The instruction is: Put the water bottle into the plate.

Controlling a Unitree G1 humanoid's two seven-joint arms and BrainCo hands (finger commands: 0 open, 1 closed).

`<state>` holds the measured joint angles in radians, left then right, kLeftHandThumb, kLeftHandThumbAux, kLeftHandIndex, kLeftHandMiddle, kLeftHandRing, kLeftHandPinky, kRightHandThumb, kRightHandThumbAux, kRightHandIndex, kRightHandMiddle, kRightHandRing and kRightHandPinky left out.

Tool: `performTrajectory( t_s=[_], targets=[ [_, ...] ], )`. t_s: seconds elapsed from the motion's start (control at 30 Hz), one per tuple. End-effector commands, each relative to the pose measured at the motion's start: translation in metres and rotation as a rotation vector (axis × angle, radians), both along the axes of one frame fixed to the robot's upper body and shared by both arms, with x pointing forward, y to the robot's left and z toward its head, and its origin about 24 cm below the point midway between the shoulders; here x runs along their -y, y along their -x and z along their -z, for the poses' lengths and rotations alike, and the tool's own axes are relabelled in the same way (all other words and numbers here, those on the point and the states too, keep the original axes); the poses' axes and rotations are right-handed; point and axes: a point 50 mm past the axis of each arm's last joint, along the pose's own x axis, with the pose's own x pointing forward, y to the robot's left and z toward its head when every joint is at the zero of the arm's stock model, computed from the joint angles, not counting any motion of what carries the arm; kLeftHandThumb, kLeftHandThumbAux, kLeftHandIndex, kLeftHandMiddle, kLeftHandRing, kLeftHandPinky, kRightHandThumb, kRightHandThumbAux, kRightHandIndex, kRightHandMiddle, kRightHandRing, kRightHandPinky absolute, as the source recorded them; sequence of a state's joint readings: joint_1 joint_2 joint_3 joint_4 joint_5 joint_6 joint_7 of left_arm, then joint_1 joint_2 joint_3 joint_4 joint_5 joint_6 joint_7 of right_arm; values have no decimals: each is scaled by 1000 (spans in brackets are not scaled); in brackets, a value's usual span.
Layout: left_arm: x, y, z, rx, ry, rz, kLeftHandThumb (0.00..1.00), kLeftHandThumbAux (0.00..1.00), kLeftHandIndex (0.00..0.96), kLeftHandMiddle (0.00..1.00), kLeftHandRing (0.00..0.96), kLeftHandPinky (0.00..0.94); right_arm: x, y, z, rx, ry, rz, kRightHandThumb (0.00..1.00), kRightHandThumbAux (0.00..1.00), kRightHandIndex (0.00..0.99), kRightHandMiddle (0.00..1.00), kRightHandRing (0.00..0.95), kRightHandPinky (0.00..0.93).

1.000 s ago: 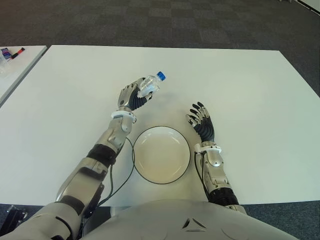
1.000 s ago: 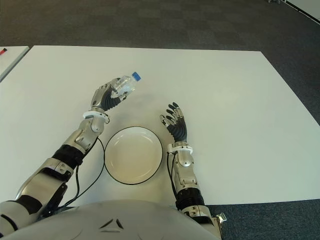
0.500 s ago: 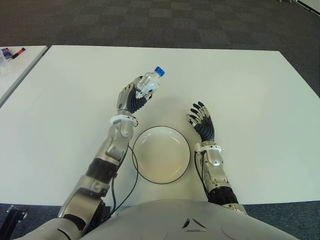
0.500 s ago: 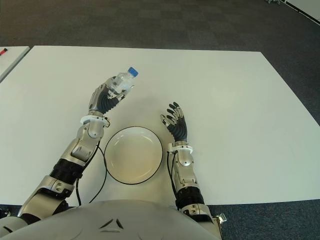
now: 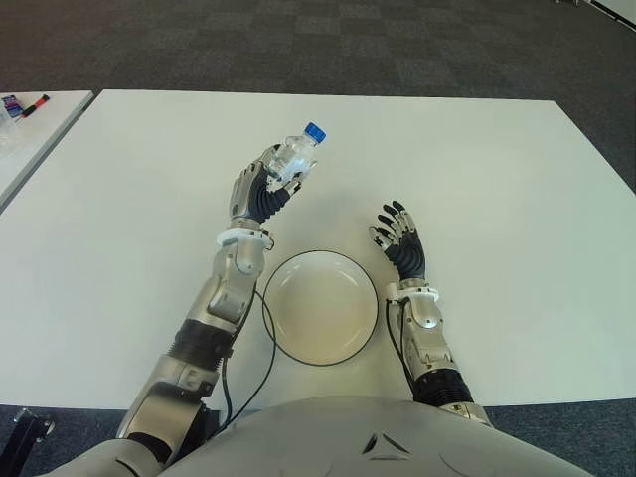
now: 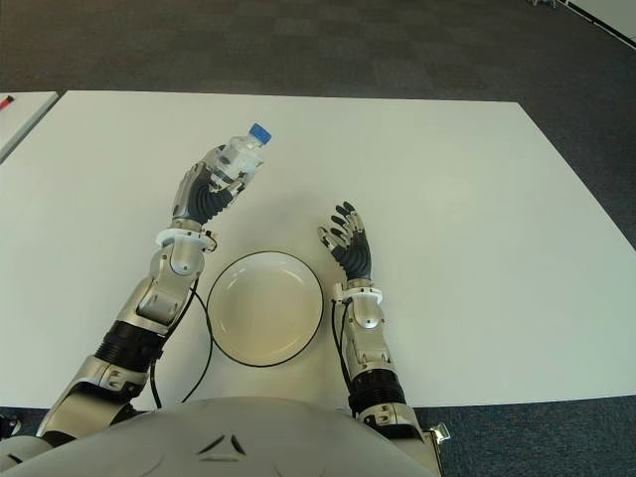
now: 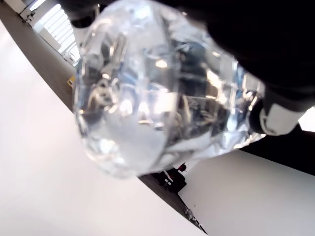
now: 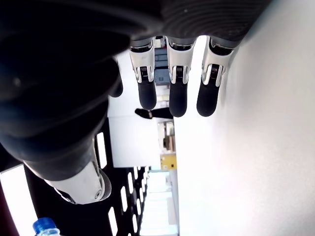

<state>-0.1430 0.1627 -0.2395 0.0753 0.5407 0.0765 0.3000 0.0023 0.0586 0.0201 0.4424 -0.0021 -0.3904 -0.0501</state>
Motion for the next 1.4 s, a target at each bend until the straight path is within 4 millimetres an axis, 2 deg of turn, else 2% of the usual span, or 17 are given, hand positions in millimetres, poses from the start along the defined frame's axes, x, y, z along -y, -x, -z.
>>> performTrajectory(
  t_s=[0.03,1.07,1.4],
  targets=[
    [-1,3,-5,18,6,-12,856,666,403,536,861,840,-2,7,12,-79,-19,6,516,779,87,152,172,235],
    [-1,40,-12,0,112,21,855,665,402,537,861,856,-4,7,13,-84,-1,-4,485,781,84,146,170,235],
    [3,54,-4,-1,156,53,856,665,404,540,861,849,-5,7,13,-80,-4,-5,488,785,85,152,174,240]
  ],
)
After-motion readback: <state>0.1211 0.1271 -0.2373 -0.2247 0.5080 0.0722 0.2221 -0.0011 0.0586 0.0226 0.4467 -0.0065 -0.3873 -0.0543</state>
